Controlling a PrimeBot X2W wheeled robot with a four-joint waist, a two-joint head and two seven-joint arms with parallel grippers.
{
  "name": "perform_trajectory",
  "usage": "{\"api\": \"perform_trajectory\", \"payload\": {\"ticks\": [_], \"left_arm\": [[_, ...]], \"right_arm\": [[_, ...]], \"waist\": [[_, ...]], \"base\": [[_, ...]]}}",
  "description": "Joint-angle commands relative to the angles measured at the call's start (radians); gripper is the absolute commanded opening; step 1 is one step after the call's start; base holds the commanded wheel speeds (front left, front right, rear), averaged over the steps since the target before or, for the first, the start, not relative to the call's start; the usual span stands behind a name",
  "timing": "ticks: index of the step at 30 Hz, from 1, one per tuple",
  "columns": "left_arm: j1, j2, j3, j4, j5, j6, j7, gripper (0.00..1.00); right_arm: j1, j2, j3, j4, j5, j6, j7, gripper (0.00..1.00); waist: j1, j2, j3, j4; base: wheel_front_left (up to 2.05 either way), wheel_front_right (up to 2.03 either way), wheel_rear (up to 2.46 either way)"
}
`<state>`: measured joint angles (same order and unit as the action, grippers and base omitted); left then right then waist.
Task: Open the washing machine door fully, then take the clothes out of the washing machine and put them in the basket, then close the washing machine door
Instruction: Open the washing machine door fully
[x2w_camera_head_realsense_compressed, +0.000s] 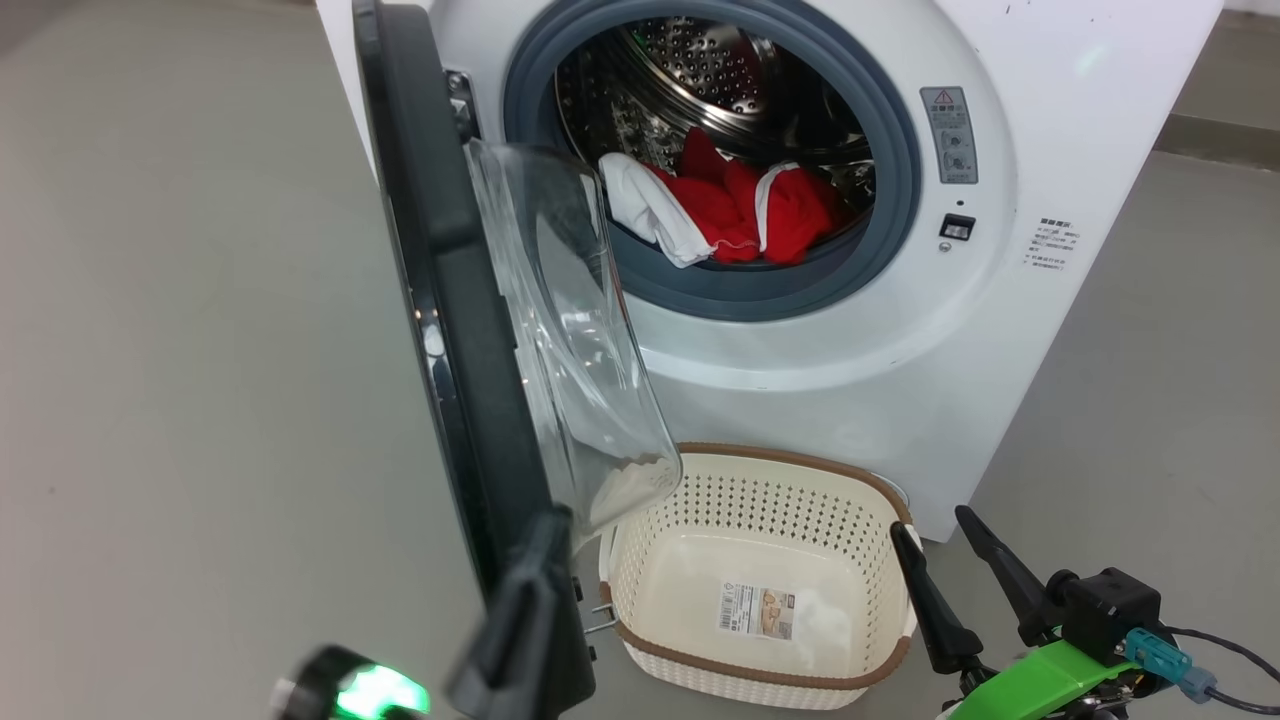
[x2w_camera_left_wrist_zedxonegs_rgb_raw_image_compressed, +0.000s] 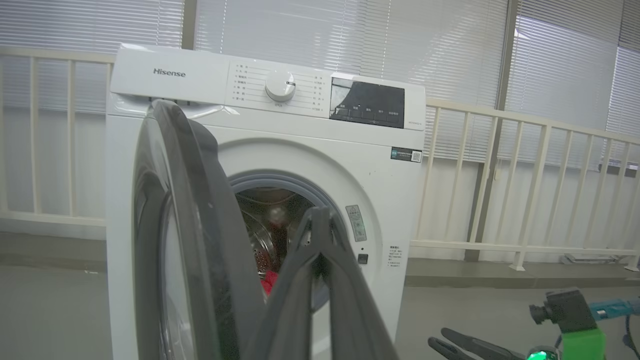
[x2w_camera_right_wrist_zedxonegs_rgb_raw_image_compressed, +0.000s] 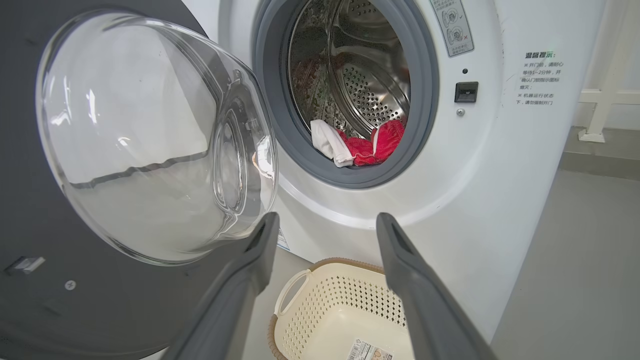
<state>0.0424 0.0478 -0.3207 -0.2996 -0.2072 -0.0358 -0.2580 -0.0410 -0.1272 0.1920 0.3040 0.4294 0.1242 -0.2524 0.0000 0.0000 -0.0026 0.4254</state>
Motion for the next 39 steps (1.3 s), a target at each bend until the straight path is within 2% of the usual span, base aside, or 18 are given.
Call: {"api": "perform_trajectory", "payload": {"ticks": [1, 8, 15, 19, 26, 39], "left_arm": [[-0.008, 0.002, -0.006, 0.002, -0.014, 0.000, -0.004, 0.00], [0.016, 0.002, -0.120, 0.192, -0.179, -0.004, -0.004, 0.00], [-0.004, 0.002, -0.110, 0.329, -0.229, 0.033, -0.004, 0.00], [-0.013, 0.002, -0.077, 0.364, -0.269, 0.059, -0.004, 0.00], [-0.014, 0.002, -0.014, 0.380, -0.315, 0.077, -0.004, 0.00], [0.011, 0.002, 0.202, 0.393, -0.279, 0.104, -0.004, 0.00]], "right_arm": [[-0.007, -0.014, 0.015, -0.028, -0.006, 0.007, -0.009, 1.00], [-0.012, -0.016, 0.018, -0.029, -0.008, 0.007, -0.009, 1.00], [-0.013, -0.015, 0.020, -0.027, -0.010, 0.007, -0.009, 1.00], [-0.009, -0.013, 0.018, -0.029, -0.010, 0.007, -0.009, 1.00], [-0.007, -0.008, 0.014, -0.031, -0.009, 0.007, -0.009, 1.00], [-0.012, -0.008, 0.020, -0.032, -0.005, 0.007, -0.009, 1.00]], "waist": [[0.0000, 0.0000, 0.002, -0.002], [0.0000, 0.0000, 0.009, -0.007], [0.0000, 0.0000, 0.007, -0.009], [0.0000, 0.0000, 0.003, -0.006], [0.0000, 0.0000, -0.001, -0.001], [0.0000, 0.0000, 0.008, -0.002]], "base": [[0.00, 0.00, 0.00], [0.00, 0.00, 0.00], [0.00, 0.00, 0.00], [0.00, 0.00, 0.00], [0.00, 0.00, 0.00], [0.00, 0.00, 0.00]]}}
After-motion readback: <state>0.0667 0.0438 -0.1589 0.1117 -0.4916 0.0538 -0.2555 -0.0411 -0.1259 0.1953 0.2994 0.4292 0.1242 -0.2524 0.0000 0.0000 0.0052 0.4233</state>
